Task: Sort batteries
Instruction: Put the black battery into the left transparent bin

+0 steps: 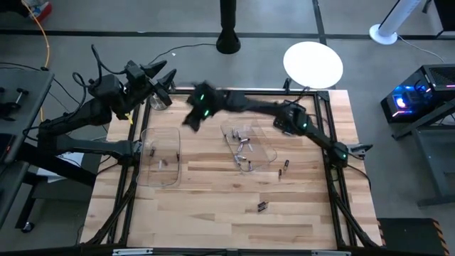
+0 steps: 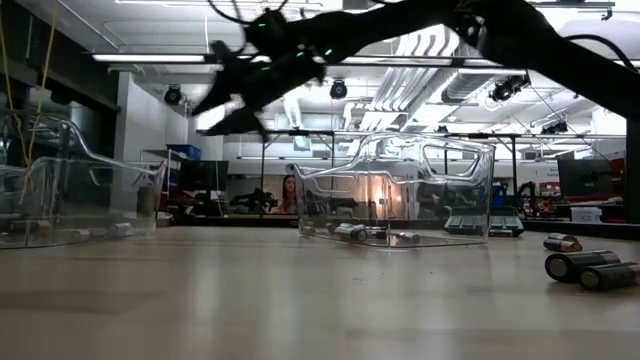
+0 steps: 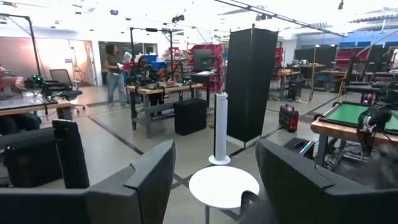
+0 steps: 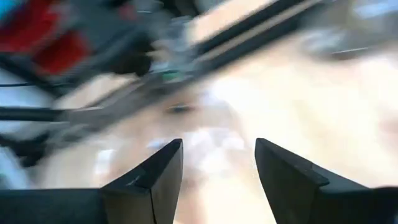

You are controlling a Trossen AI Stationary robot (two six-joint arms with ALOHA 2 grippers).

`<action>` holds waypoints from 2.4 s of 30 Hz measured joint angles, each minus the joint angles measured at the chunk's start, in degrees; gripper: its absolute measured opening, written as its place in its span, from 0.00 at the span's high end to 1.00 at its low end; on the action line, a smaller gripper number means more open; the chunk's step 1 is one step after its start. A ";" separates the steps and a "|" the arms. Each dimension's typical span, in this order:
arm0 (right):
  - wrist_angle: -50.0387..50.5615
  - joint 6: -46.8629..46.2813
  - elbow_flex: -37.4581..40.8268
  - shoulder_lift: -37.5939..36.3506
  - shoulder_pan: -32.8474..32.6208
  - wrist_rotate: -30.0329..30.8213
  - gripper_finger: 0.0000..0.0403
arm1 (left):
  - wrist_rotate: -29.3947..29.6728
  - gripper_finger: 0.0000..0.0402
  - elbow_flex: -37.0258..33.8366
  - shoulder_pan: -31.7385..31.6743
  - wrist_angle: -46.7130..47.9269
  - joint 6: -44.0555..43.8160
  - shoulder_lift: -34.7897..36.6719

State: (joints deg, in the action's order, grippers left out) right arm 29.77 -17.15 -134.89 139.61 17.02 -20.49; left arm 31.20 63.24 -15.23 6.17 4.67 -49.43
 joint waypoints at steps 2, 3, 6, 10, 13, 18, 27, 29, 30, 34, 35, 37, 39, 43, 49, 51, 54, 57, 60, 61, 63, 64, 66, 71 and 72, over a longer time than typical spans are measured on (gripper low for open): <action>5.10 2.96 0.00 -3.01 2.94 4.71 0.52 | 0.08 0.46 0.00 0.00 0.17 -0.01 -0.09; 7.74 3.78 -0.04 -4.67 4.60 7.27 0.53 | 0.31 0.46 0.00 -0.04 0.34 -0.09 -0.29; 15.20 4.92 -0.14 -7.37 9.55 13.21 0.54 | 2.21 0.46 -0.02 -0.17 1.60 -3.11 -1.86; 24.11 8.64 0.11 -9.28 15.15 16.49 0.62 | 1.75 0.46 -1.68 -2.87 3.03 -8.65 -7.28; 28.03 12.28 0.11 -12.80 17.90 21.02 0.77 | -2.74 0.48 -1.81 -6.09 7.10 -12.81 -14.37; 31.60 15.58 0.07 -19.19 21.64 25.14 0.97 | -8.56 0.62 -1.88 -11.93 4.95 -16.65 -27.92; 38.33 14.34 0.04 -31.38 21.36 25.00 0.99 | -30.02 0.98 5.91 -20.43 -2.70 -31.15 -51.22; 39.56 14.17 0.04 -33.50 20.72 25.00 1.00 | -33.55 0.99 9.02 -20.93 -2.35 -32.87 -55.70; 40.20 14.18 0.04 -34.40 20.34 25.03 1.00 | -34.96 0.99 10.47 -21.18 -2.07 -33.83 -57.63; 42.64 12.80 0.02 -36.67 18.87 25.52 1.00 | -36.44 1.00 15.75 -21.35 1.28 -35.82 -63.84; 43.20 12.27 0.04 -37.02 18.52 25.64 1.00 | -36.50 1.00 16.99 -21.47 2.62 -35.93 -65.28; 43.78 11.62 0.06 -37.61 17.83 26.28 1.00 | -36.14 1.00 19.00 -21.65 4.46 -35.90 -67.56; 44.38 11.42 0.04 -37.99 17.13 26.54 1.00 | -35.11 1.00 20.58 -22.02 7.17 -35.33 -69.64; 45.04 11.15 0.07 -38.03 15.84 26.54 1.00 | -32.95 1.00 21.83 -22.98 9.94 -35.06 -72.93; 45.05 11.15 0.07 -38.02 14.26 26.54 1.00 | -30.70 1.00 21.88 -24.58 8.63 -35.88 -73.71; 45.15 11.15 0.07 -38.01 13.88 26.54 1.00 | -30.38 1.00 21.88 -24.66 7.91 -34.81 -72.81; 45.68 11.15 0.07 -38.01 13.66 26.54 1.00 | -28.06 1.00 22.10 -24.21 6.47 -34.01 -71.91; 45.96 11.15 0.07 -38.01 13.68 26.54 1.00 | -27.92 1.00 21.99 -24.39 8.95 -35.03 -72.76; 45.94 11.54 0.07 -37.99 13.68 26.54 1.00 | -28.40 1.00 21.86 -24.84 10.92 -35.01 -74.08; 45.94 11.60 0.07 -37.99 13.70 26.54 1.00 | -28.46 1.00 21.87 -24.97 10.80 -35.02 -74.38; 45.91 11.61 0.07 -37.99 13.73 26.54 1.00 | -28.33 1.00 21.97 -25.00 10.16 -35.08 -74.83; 45.91 11.61 0.07 -37.99 13.73 26.54 1.00 | -28.35 1.00 21.97 -24.96 9.52 -35.07 -75.05; 45.91 11.61 0.07 -37.99 13.73 26.54 1.00 | -28.04 1.00 21.96 -24.90 8.08 -34.95 -75.45; 45.94 11.61 0.07 -37.97 13.70 26.34 1.00 | -27.31 1.00 21.88 -24.69 6.25 -35.50 -75.46; 45.96 11.61 0.07 -37.97 13.70 26.26 1.00 | -27.25 1.00 21.88 -24.67 6.25 -35.50 -75.61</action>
State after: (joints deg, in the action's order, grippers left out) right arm 75.72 -5.54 -134.82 101.64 30.72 5.77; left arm 3.95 85.12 -39.90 12.42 -30.83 -125.04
